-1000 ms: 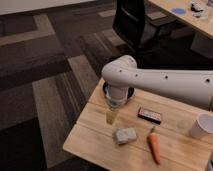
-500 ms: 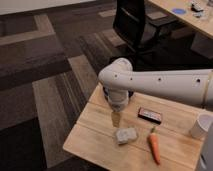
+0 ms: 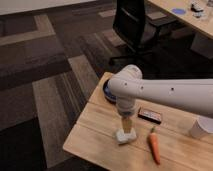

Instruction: Place the white sponge in the ceramic bowl

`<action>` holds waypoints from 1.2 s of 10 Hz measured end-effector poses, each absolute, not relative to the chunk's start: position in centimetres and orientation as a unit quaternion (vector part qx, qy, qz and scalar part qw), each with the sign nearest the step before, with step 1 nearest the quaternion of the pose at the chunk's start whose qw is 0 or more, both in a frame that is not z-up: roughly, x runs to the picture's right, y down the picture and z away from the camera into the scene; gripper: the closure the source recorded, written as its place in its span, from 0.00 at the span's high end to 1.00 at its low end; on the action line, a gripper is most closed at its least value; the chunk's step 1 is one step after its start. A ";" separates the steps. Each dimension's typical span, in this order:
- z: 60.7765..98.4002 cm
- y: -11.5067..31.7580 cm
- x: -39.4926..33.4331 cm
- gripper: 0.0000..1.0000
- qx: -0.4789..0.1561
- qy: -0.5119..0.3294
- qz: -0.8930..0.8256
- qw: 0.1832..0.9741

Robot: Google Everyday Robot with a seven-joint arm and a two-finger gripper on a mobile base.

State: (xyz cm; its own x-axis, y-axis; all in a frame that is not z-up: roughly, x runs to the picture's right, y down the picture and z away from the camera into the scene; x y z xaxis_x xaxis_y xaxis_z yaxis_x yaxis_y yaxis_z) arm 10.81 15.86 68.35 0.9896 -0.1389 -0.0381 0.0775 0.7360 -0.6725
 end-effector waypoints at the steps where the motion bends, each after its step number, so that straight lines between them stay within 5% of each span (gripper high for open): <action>1: 68.5 16.4 10.5 0.65 -0.350 0.021 -0.087 0.932; 12: 73.3 21.8 10.4 0.65 -0.312 -0.026 -0.180 0.932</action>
